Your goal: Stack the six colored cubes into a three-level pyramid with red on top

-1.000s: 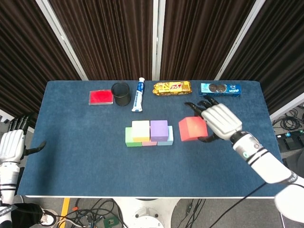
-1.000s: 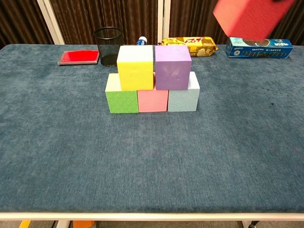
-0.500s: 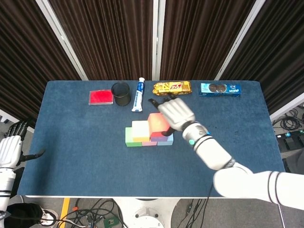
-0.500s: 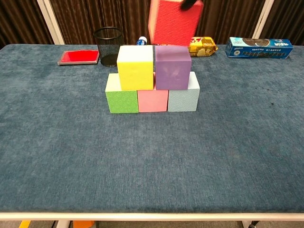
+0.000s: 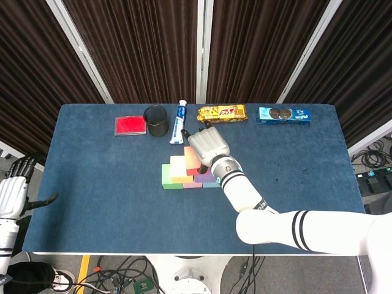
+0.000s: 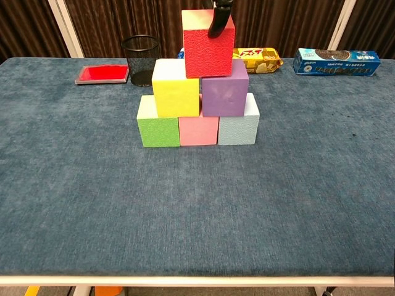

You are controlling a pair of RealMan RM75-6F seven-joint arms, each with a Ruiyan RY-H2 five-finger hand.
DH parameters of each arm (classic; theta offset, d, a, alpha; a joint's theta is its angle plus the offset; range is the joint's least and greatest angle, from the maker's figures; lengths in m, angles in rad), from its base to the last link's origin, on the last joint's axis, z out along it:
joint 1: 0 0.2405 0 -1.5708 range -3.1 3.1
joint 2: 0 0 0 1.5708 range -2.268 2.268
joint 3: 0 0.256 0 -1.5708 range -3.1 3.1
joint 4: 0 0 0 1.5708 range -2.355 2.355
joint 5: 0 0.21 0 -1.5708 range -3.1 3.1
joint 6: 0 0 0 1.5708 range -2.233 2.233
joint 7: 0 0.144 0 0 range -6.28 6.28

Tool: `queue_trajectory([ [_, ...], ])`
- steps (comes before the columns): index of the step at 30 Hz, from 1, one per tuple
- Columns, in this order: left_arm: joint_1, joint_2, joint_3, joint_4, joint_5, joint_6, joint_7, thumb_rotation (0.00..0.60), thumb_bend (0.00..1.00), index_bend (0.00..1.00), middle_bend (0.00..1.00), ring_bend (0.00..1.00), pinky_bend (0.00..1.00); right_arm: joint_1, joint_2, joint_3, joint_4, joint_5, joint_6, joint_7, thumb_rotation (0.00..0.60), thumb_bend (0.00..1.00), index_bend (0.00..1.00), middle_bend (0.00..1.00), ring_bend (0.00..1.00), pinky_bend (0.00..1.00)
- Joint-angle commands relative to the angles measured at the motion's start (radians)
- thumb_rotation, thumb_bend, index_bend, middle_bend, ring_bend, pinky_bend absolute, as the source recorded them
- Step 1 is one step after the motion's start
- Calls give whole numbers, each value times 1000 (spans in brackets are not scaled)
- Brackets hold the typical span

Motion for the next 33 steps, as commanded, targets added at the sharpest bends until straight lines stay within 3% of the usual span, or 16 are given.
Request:
queue_trajectory([
  [1, 1, -2, 0, 3, 1, -3, -6, 600, 155, 78, 48, 0, 51, 8, -5, 3, 9, 16, 1, -8, 600, 158, 0, 648, 180, 0],
  [20, 2, 1, 5, 7, 12, -30, -50, 600, 155, 78, 47, 0, 50, 65, -24, 37, 34, 182, 29, -91, 600, 158, 0, 648, 180, 0],
  [33, 1, -8, 13, 13, 15, -46, -29, 600, 154, 78, 48, 0, 50, 57, -43, 58, 41, 195, 33, -122, 600, 158, 0, 648, 180, 0],
])
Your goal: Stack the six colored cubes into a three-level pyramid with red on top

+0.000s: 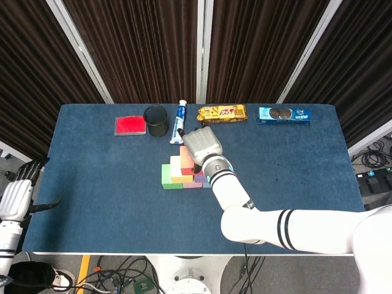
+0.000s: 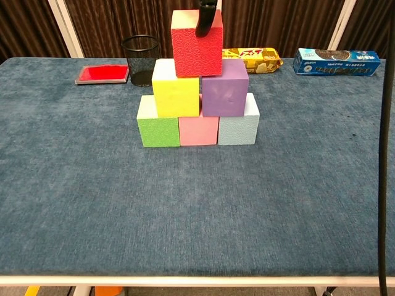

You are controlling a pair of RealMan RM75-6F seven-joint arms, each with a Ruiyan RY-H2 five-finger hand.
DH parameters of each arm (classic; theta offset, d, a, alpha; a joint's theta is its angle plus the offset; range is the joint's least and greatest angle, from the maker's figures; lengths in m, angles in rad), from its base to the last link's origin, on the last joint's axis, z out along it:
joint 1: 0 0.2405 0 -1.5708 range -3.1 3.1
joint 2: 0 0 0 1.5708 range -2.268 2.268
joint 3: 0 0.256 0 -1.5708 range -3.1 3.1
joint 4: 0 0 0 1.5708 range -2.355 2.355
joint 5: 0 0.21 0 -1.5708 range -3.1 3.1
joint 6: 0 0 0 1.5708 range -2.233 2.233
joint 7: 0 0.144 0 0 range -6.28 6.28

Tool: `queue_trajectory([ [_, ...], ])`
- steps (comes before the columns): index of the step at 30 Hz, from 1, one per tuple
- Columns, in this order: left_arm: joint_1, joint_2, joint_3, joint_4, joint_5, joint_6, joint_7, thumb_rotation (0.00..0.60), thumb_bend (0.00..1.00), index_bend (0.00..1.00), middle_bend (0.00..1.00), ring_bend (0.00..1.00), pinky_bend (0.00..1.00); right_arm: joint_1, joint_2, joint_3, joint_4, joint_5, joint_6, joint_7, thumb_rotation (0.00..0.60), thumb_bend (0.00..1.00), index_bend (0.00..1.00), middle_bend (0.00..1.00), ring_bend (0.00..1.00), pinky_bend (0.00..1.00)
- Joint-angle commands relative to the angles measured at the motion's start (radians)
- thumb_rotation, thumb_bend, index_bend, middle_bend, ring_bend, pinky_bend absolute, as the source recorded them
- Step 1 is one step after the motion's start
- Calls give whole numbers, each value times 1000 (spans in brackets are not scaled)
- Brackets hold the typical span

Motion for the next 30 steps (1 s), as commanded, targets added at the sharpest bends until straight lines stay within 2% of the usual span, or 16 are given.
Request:
queue_trajectory([
  [1, -1, -1, -1, 0, -1, -2, 1, 600, 154, 78, 48, 0, 50, 0, -2, 3, -1, 5, 3, -7, 600, 158, 0, 648, 180, 0],
  [26, 15, -5, -5, 5, -1, 13, -42, 600, 155, 77, 48, 0, 49, -22, -40, 25, 1, 14, 45, -57, 600, 158, 0, 646, 179, 0],
  [30, 18, -7, -4, 7, 3, 16, -43, 600, 155, 78, 48, 0, 49, -27, -43, 28, 10, 29, 34, -69, 600, 153, 0, 592, 172, 0],
])
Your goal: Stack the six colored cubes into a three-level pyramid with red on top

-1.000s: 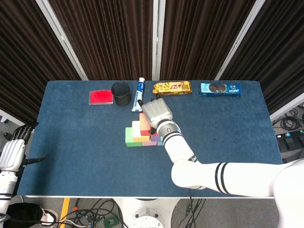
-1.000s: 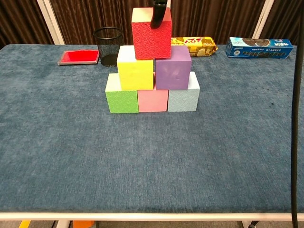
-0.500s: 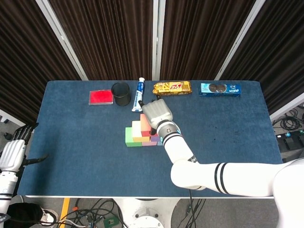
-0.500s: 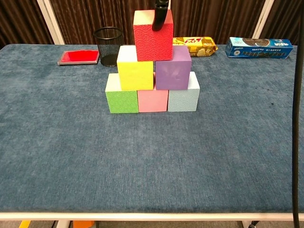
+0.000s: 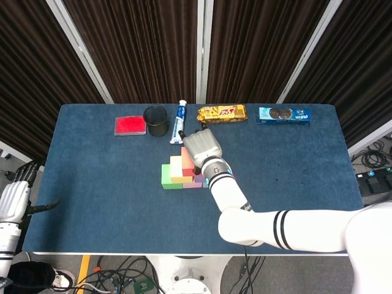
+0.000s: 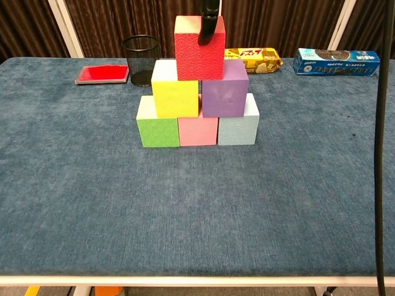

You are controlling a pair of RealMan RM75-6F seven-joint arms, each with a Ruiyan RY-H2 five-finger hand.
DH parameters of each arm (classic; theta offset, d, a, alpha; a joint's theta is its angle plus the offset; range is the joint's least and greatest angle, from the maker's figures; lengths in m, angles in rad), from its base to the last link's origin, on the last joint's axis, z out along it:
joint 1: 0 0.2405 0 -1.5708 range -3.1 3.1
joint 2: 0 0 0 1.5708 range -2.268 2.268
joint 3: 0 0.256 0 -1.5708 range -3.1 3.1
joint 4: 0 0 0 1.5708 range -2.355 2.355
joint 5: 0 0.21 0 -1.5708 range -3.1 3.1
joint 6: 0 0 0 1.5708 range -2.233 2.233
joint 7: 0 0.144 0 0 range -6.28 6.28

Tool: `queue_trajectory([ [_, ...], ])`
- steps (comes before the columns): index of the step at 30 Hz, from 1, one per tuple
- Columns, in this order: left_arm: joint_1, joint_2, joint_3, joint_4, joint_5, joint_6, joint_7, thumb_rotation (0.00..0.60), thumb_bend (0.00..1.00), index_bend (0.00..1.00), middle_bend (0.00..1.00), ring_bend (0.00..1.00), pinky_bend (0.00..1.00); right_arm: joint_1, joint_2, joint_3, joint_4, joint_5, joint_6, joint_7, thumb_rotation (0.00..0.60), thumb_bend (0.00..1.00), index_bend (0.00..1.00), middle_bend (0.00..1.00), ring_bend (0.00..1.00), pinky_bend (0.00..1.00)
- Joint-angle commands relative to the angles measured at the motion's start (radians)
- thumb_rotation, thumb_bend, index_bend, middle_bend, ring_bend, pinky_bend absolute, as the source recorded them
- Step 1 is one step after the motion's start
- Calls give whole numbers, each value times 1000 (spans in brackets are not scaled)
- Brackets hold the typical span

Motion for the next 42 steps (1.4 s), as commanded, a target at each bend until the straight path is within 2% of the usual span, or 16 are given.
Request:
queue_trajectory([
  [1, -1, 0, -1, 1, 0, -1, 0, 600, 155, 78, 48, 0, 49, -3, 3, 3, 3, 12, -13, -9, 600, 143, 0, 553, 162, 0],
  [2, -2, 1, -2, 1, -1, -2, -1, 600, 154, 78, 48, 0, 49, -4, 5, 4, 4, 15, -19, -12, 600, 136, 0, 531, 153, 0],
  [4, -4, 3, -5, 0, -2, -4, -3, 600, 155, 78, 48, 0, 50, -9, 13, 9, 3, 20, -38, -13, 600, 102, 0, 427, 105, 0],
  [7, -5, 5, -6, -3, -1, -6, -1, 600, 154, 78, 48, 0, 49, -15, 25, 11, 0, 23, -66, -16, 600, 44, 0, 230, 13, 0],
  [10, -6, 7, -6, -5, -3, -9, 0, 600, 154, 78, 48, 0, 50, -18, 32, 11, -2, 20, -81, -15, 600, 18, 0, 103, 0, 0],
  [13, -6, 9, -8, -6, -4, -10, -1, 600, 154, 77, 48, 0, 49, -19, 35, 9, 0, 18, -95, -12, 600, 10, 0, 59, 0, 0],
  [21, -7, 10, -9, -4, -8, -15, -1, 600, 155, 78, 48, 0, 49, -20, 37, 1, 6, 13, -114, 1, 600, 10, 0, 50, 0, 0],
  [23, -6, 11, -10, -3, -10, -15, -2, 600, 155, 78, 48, 0, 49, -22, 54, 4, -5, 9, -118, 9, 600, 9, 0, 31, 0, 0],
  [26, -3, 14, -11, 3, -10, -7, 2, 600, 154, 78, 48, 0, 50, -46, 128, 20, -61, -34, -115, 39, 600, 8, 0, 4, 0, 0],
  [29, 7, 15, -13, 18, -2, 18, 1, 600, 155, 78, 48, 0, 49, -109, 249, 6, -182, -179, -47, 60, 600, 2, 0, 0, 0, 0],
  [31, 17, 12, -18, 29, 4, 46, -1, 600, 150, 78, 48, 0, 49, -197, 343, -12, -296, -340, 30, 100, 600, 0, 0, 0, 0, 0],
  [34, 30, 19, -16, 27, 17, 78, 1, 600, 135, 78, 48, 0, 50, -383, 461, -61, -445, -616, 154, 192, 600, 0, 0, 0, 0, 0],
  [36, 42, 26, -12, 18, 29, 103, 23, 600, 131, 78, 48, 0, 50, -540, 517, -130, -508, -843, 247, 243, 600, 0, 0, 0, 0, 0],
  [38, 51, 30, -6, 10, 46, 125, 49, 600, 128, 78, 48, 0, 52, -689, 533, -201, -516, -1055, 327, 299, 600, 0, 0, 0, 0, 0],
  [39, 57, 30, 1, 8, 61, 141, 66, 600, 127, 78, 48, 0, 53, -792, 528, -248, -505, -1195, 385, 346, 600, 0, 0, 0, 0, 0],
  [42, 72, 25, 15, 14, 86, 171, 120, 600, 122, 79, 47, 0, 53, -1020, 465, -346, -387, -1492, 528, 479, 600, 0, 0, 0, 0, 0],
])
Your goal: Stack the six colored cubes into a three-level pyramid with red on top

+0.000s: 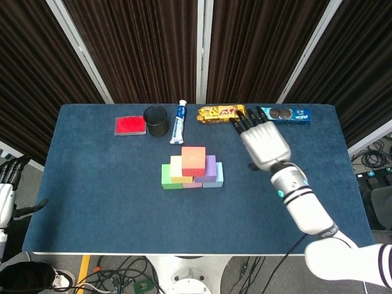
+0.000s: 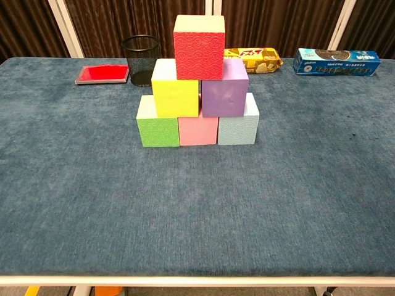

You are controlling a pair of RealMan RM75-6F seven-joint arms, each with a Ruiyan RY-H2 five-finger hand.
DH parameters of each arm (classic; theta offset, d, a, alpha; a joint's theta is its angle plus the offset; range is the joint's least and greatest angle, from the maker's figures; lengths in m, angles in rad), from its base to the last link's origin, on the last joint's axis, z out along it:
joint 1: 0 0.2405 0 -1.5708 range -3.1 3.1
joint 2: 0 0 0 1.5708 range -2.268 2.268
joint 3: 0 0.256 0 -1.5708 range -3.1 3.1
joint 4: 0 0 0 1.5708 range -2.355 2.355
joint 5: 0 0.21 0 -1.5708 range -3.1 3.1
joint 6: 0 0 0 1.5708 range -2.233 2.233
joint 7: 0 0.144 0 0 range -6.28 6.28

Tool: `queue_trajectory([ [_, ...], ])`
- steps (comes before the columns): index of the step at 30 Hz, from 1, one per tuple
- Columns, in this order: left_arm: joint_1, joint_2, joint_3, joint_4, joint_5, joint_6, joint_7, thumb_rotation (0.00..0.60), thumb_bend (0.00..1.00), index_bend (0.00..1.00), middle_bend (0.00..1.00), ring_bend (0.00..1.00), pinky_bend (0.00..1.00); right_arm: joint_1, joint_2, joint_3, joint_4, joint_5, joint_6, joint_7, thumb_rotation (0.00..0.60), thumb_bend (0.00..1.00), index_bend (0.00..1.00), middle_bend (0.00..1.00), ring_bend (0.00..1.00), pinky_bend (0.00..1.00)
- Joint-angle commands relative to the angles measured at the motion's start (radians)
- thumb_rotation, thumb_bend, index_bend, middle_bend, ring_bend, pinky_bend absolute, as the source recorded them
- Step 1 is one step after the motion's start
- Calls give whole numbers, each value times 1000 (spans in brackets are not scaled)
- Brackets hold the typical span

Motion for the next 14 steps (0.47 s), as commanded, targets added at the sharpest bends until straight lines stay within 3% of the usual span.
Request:
queue_trajectory([
  [1, 21, -4, 18, 4, 30, 36, 62, 600, 121, 79, 48, 0, 53, -578, 30, -247, 37, -710, 380, 302, 600, 0, 0, 0, 0, 0],
  [5, 42, -9, 30, -1, 28, 56, 140, 600, 111, 79, 48, 0, 53, -764, -93, -288, 238, -853, 511, 394, 600, 0, 0, 0, 0, 0],
  [14, 70, -25, 57, -15, 27, 65, 255, 600, 105, 80, 48, 0, 52, -950, -258, -278, 480, -968, 590, 527, 600, 0, 0, 0, 0, 0],
])
